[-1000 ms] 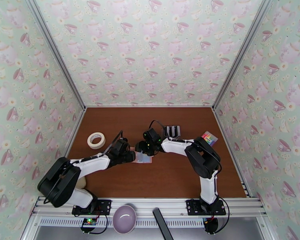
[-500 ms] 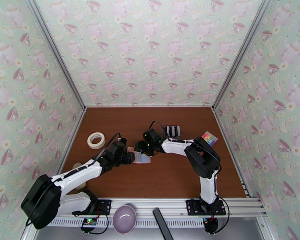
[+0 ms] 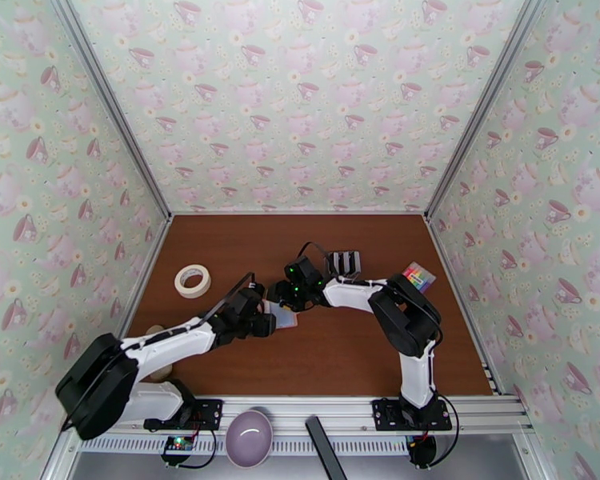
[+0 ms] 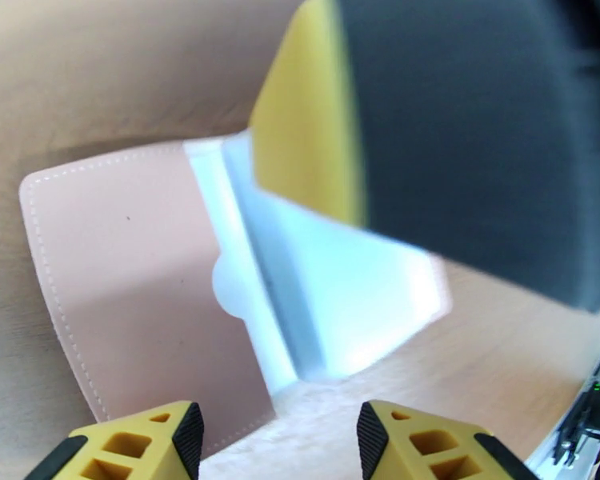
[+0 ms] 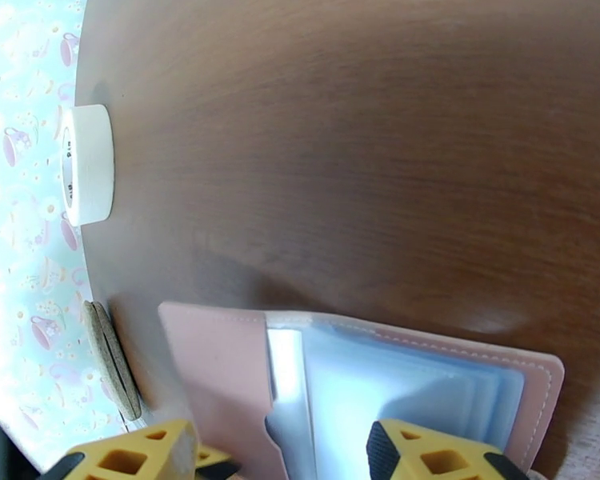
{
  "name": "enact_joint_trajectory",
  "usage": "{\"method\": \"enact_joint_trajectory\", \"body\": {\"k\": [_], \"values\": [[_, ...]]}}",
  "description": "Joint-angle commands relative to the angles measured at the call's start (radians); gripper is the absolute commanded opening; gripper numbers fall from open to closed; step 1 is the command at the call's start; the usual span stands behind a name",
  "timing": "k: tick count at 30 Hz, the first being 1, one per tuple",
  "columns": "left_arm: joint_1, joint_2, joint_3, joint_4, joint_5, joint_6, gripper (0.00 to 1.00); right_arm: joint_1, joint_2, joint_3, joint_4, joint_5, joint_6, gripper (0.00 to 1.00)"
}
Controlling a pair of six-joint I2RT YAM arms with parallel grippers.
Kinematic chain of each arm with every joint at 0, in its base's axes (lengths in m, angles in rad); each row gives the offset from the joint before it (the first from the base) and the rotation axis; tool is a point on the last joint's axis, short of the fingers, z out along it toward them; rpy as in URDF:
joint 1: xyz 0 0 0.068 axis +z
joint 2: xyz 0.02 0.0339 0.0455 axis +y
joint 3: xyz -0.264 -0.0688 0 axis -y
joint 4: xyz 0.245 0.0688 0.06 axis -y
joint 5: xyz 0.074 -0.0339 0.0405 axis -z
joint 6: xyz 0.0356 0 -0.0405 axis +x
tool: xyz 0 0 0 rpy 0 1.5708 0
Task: Put the credit cards into the card holder
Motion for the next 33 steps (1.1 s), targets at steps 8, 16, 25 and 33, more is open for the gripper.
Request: {"method": "enact_joint_trajectory", "body": {"k": [8, 16, 25, 33], "values": [[-0.001, 0.087, -0.076, 0.194, -0.039, -0.008, 0.58, -0.004, -0.060, 0.018, -0.104, 0.061, -0.066, 0.62], [0.016, 0.133, -0.041, 0.230, -0.018, 0.047, 0.60, -0.032, -0.111, 0.021, -0.192, 0.146, -0.120, 0.62], [0.021, 0.202, 0.012, 0.245, 0.003, 0.092, 0.61, -0.074, -0.106, 0.039, -0.236, 0.179, -0.157, 0.63], [0.022, 0.226, 0.017, 0.253, 0.011, 0.102, 0.61, -0.080, -0.054, 0.071, -0.215, 0.160, -0.151, 0.63]]}}
